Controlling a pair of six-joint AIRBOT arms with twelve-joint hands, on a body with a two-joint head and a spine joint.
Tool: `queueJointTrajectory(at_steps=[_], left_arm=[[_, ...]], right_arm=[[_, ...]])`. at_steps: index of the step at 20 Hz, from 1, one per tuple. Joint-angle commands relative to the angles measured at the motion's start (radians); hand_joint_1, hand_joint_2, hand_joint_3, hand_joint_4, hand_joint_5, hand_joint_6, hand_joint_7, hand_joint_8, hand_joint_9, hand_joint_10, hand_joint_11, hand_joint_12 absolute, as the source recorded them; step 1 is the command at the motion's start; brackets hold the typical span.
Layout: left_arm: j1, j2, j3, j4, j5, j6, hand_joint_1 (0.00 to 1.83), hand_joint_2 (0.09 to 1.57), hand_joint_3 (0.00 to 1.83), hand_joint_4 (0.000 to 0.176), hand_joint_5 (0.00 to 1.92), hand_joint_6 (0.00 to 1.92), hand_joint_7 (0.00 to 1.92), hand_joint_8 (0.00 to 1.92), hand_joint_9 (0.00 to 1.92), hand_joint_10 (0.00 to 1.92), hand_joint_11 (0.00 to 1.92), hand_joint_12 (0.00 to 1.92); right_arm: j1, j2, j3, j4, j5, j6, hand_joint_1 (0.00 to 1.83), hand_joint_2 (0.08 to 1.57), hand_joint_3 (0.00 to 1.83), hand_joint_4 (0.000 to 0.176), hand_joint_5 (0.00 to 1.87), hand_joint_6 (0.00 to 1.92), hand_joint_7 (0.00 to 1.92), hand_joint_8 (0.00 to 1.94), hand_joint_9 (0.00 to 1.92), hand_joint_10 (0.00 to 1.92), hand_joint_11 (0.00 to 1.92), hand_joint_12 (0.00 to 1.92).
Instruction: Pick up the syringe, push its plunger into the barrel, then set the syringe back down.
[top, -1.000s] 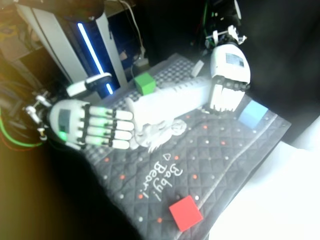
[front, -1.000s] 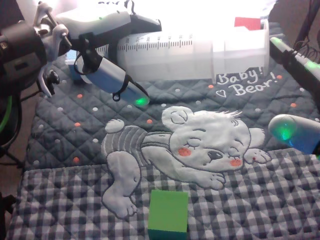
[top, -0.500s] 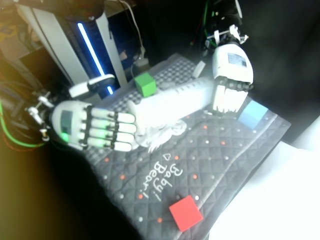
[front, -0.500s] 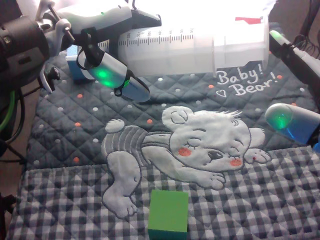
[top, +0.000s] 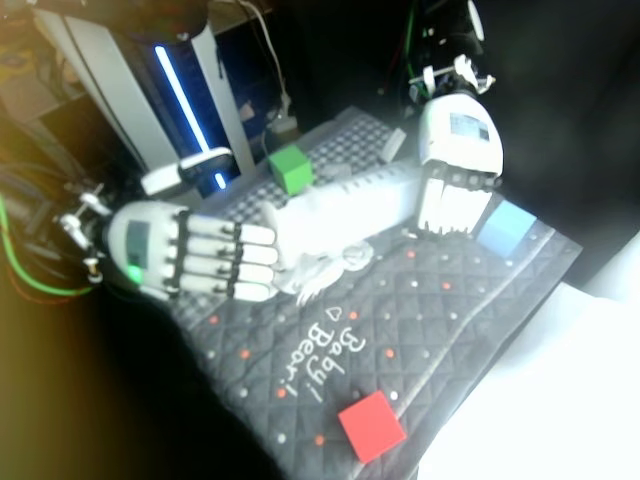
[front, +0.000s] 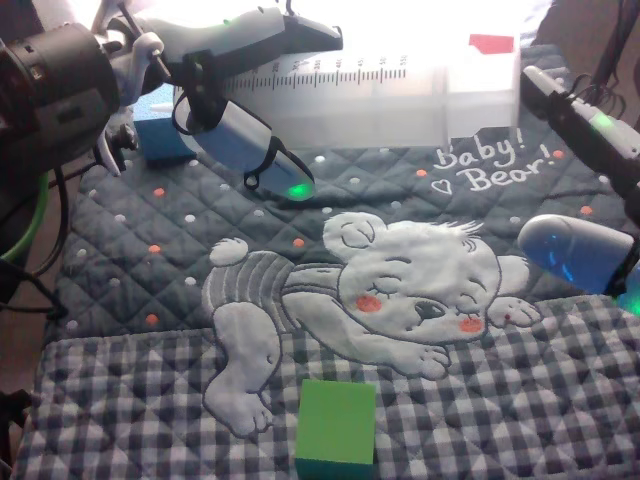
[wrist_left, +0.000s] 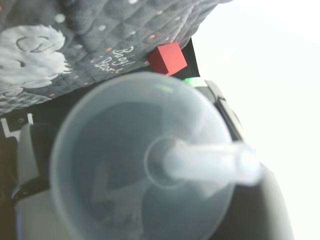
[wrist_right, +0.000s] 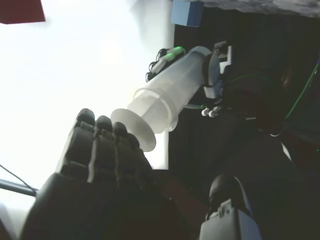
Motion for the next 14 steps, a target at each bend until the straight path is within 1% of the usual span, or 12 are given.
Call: queueJointTrajectory(at_steps=[1,5,10,12,14], left_arm=[[-0.023,-0.019,-0.009,-0.016,-0.121,0.000,1.61,1.14,0.01,0.000,1.31,1.92,1.54,1.92,1.63,1.92,1.66,1.92],[-0.029,-0.037,0.000,-0.012,-0.119,0.000,1.61,1.14,0.01,0.000,1.31,1.92,1.55,1.92,1.62,1.92,1.63,1.92],[-0.033,-0.039,0.000,-0.006,-0.117,0.000,1.63,1.15,0.01,0.000,1.31,1.92,1.54,1.92,1.61,1.92,1.63,1.92],[-0.029,-0.039,0.003,-0.005,-0.114,0.000,1.63,1.15,0.01,0.000,1.28,1.92,1.53,1.92,1.61,1.92,1.62,1.92],[-0.022,-0.033,0.005,-0.005,-0.109,0.000,1.62,1.13,0.00,0.000,1.30,1.92,1.54,1.92,1.62,1.92,1.63,1.92]], right_arm=[[0.018,-0.014,-0.003,-0.088,0.104,0.011,0.00,1.00,0.00,0.000,0.00,0.00,0.00,0.00,0.00,0.00,0.00,0.00],[0.020,-0.022,-0.001,-0.089,0.102,0.014,0.00,0.99,0.00,0.000,0.00,0.00,0.00,0.00,0.00,0.00,0.00,0.00],[0.027,-0.025,0.002,-0.094,0.098,0.016,0.00,0.98,0.00,0.000,0.00,0.00,0.00,0.00,0.00,0.00,0.00,0.00],[0.027,-0.023,0.002,-0.095,0.098,0.021,0.00,0.97,0.00,0.000,0.00,0.00,0.00,0.00,0.00,0.00,0.00,0.00],[0.026,-0.017,0.003,-0.099,0.098,0.024,0.00,1.01,0.01,0.000,0.00,0.00,0.00,0.00,0.00,0.00,0.00,0.00]])
